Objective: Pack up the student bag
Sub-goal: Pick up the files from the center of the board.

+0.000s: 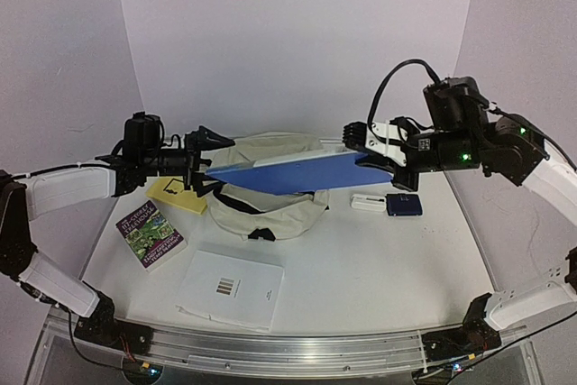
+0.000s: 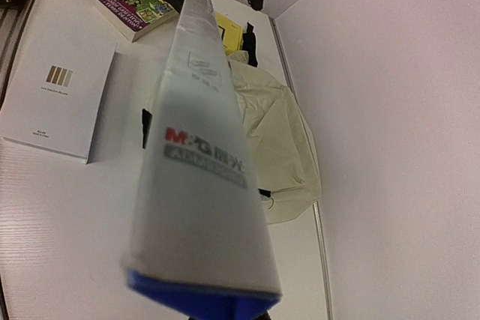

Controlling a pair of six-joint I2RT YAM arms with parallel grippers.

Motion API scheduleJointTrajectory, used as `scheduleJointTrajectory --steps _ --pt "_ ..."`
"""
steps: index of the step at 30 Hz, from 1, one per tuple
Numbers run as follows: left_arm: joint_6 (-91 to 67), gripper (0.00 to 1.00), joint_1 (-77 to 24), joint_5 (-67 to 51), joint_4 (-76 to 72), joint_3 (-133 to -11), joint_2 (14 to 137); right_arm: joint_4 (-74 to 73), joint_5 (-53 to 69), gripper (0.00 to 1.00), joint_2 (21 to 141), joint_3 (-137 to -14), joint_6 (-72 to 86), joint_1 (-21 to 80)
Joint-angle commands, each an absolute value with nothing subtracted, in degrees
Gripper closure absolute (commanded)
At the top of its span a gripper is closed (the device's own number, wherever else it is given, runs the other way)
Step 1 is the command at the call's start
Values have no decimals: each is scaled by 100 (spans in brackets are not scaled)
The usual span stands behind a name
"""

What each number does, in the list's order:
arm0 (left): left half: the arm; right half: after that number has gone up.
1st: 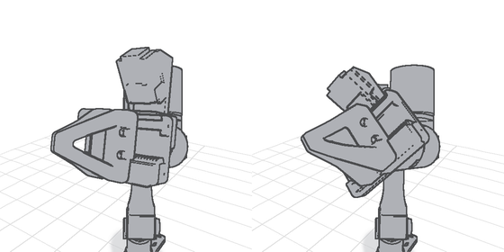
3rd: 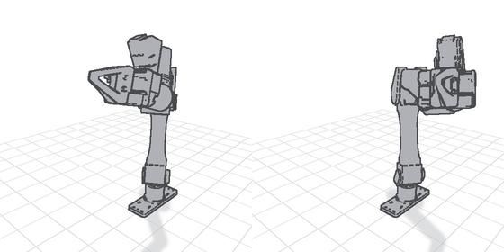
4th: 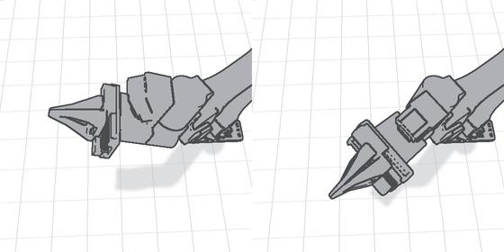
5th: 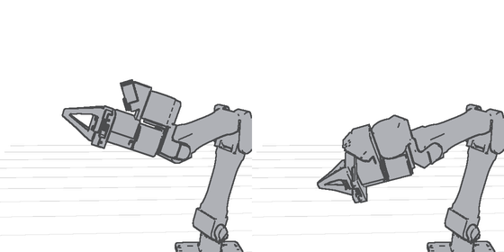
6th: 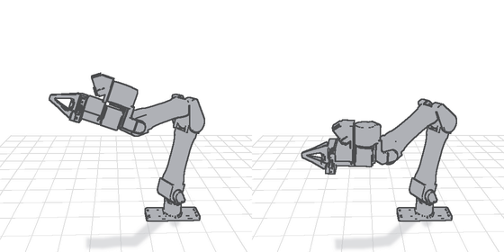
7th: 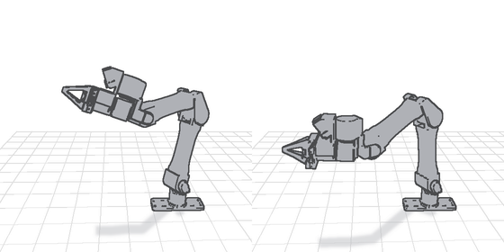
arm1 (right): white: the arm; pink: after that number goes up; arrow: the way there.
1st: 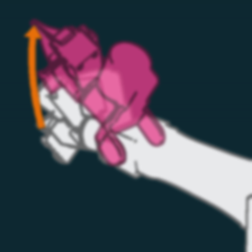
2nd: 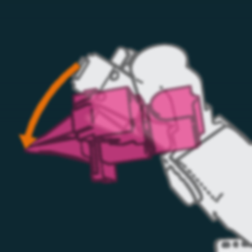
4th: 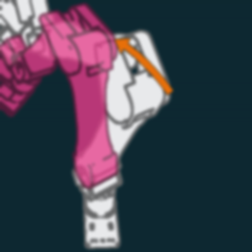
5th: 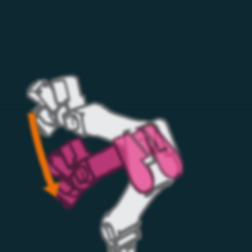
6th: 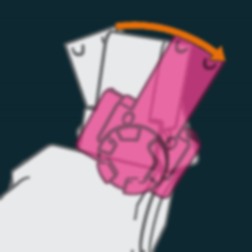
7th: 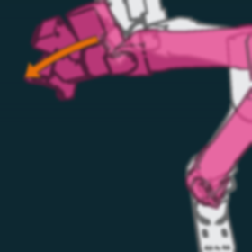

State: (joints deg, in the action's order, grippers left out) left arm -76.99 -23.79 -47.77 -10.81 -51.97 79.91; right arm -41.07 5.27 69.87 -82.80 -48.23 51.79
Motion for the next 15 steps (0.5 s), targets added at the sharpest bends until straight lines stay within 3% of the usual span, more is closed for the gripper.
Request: scheduleJointTrajectory --steps 1,5,11,15 --pt "-8553 8 -2373 -5449 -2894 -4851 8191 -3760 650 100 6882 -8674 -4812 5188" --pt "-9135 21 -2375 -5674 -3993 -4664 8438 -3750 589 100 6907 -8724 -4866 5191" --pt "-9190 35 -2382 -5740 -4135 -4596 8455 -3680 302 100 6874 -8658 -5059 5191" --pt "-9120 56 -2392 -5789 -4134 -4656 8433 -3687 411 100 6891 -8652 -5029 5194"
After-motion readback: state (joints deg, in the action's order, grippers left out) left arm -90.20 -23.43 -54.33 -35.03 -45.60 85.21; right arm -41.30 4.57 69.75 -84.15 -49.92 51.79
